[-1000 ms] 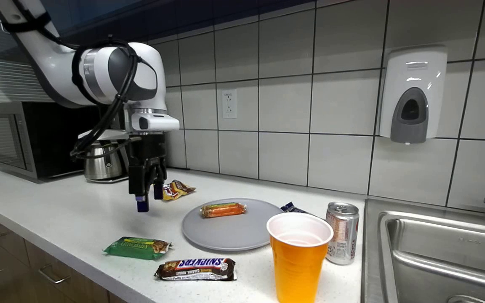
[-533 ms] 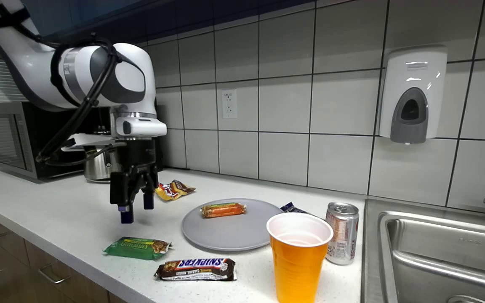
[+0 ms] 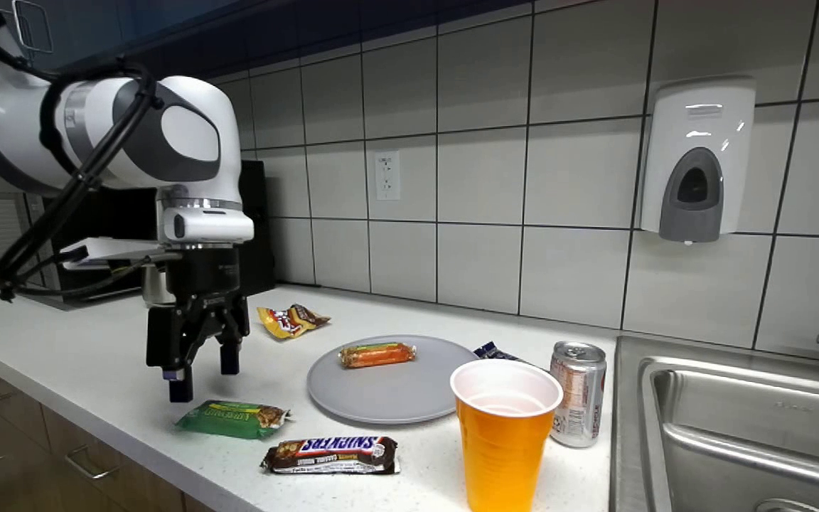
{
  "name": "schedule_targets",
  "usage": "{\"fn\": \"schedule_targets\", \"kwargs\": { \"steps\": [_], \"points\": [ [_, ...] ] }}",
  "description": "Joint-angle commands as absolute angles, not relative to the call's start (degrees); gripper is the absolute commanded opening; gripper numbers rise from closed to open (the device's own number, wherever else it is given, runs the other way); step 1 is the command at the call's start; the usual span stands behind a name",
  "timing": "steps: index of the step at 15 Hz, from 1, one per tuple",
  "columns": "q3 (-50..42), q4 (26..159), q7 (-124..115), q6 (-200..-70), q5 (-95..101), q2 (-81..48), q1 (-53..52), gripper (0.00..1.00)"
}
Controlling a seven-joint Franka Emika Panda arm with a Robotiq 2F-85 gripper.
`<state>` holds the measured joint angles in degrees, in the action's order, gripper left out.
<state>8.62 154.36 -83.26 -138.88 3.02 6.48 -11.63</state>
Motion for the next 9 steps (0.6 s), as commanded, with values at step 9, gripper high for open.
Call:
{"fn": "schedule_targets", "kwargs": {
  "steps": [9],
  "points": [
    [10.3,158.0,-86.8,-142.1,2.3,9.0,-9.6,1.0]
  ]
}}
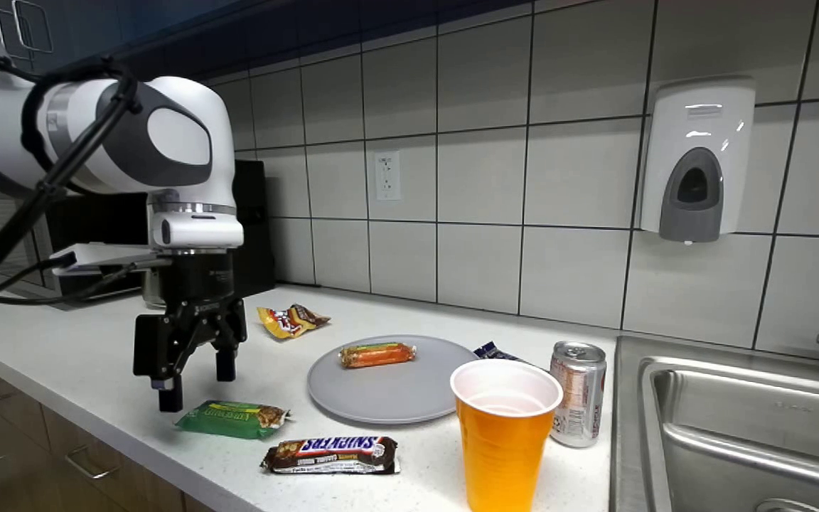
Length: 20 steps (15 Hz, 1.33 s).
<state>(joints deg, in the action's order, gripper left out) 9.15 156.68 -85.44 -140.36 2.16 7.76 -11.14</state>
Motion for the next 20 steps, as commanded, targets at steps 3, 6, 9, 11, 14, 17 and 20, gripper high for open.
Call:
{"fn": "schedule_targets", "kwargs": {
  "steps": [3,6,9,11,14,17,20],
  "points": [
    [10.3,157.9,-87.3,-143.5,3.1,8.0,-8.9,1.0],
    [10.1,157.7,-87.1,-144.6,3.2,6.8,-8.5,1.0],
    [10.0,157.6,-87.1,-145.9,3.3,5.8,-8.3,1.0],
    [10.0,157.5,-87.1,-146.4,3.2,5.0,-8.4,1.0],
    [9.9,157.5,-87.3,-147.5,3.5,3.9,-8.5,1.0],
    [9.7,157.3,-87.4,-148.2,3.9,3.1,-8.6,1.0],
    [9.6,157.4,-87.6,-148.8,3.8,2.6,-8.8,1.0]
  ]
}}
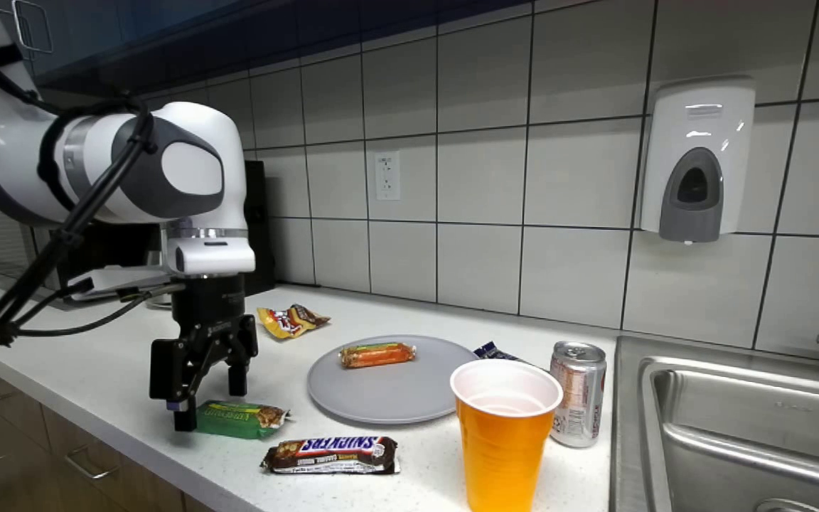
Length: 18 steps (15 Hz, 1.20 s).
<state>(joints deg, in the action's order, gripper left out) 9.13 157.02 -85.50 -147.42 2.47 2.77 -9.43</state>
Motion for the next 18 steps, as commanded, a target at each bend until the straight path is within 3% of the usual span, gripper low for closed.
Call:
{"fn": "schedule_targets", "kwargs": {
  "steps": [1,2,9,10,18],
  "points": [
    [9.6,157.5,-87.6,-149.0,3.7,2.6,-8.8,0.87],
    [9.6,157.5,-87.8,-149.3,3.6,2.5,-8.9,0.74],
    [9.7,157.7,-88.4,-149.6,3.6,2.8,-9.0,0.2],
    [9.7,157.6,-88.5,-149.3,3.5,3.0,-9.1,0.16],
    [11.2,156.7,-88.8,-145.7,3.1,7.2,-10.1,0.16]
  ]
}}
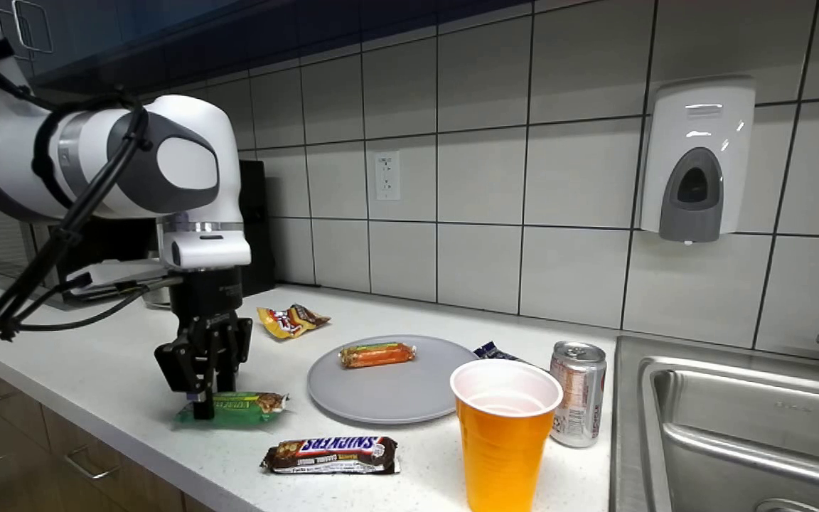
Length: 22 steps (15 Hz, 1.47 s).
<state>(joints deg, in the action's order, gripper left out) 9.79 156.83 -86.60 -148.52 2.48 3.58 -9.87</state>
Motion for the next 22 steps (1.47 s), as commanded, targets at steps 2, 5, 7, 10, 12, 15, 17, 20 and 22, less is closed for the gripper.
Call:
{"fn": "schedule_targets", "kwargs": {
  "steps": [2,5,7,10,12,15,17,20,22],
  "points": [
    [11.9,156.3,-88.9,-144.5,3.2,8.4,-10.1,0.16],
    [12.7,155.3,-88.4,-141.5,3.1,10.4,-10.0,0.16],
    [13.0,154.5,-87.7,-139.7,3.0,11.4,-9.8,0.16],
    [12.8,153.2,-86.5,-138.1,3.1,12.0,-9.3,0.16],
    [12.3,152.5,-85.2,-137.4,3.2,12.0,-8.9,0.16],
    [11.5,151.2,-83.1,-136.1,3.7,11.4,-7.9,0.16],
    [10.9,150.5,-81.2,-135.9,4.1,11.1,-7.2,0.16],
    [9.7,149.6,-77.2,-136.3,4.1,10.4,-6.2,0.16],
    [8.9,149.0,-74.1,-136.6,4.1,9.9,-5.6,0.16]
  ]
}}
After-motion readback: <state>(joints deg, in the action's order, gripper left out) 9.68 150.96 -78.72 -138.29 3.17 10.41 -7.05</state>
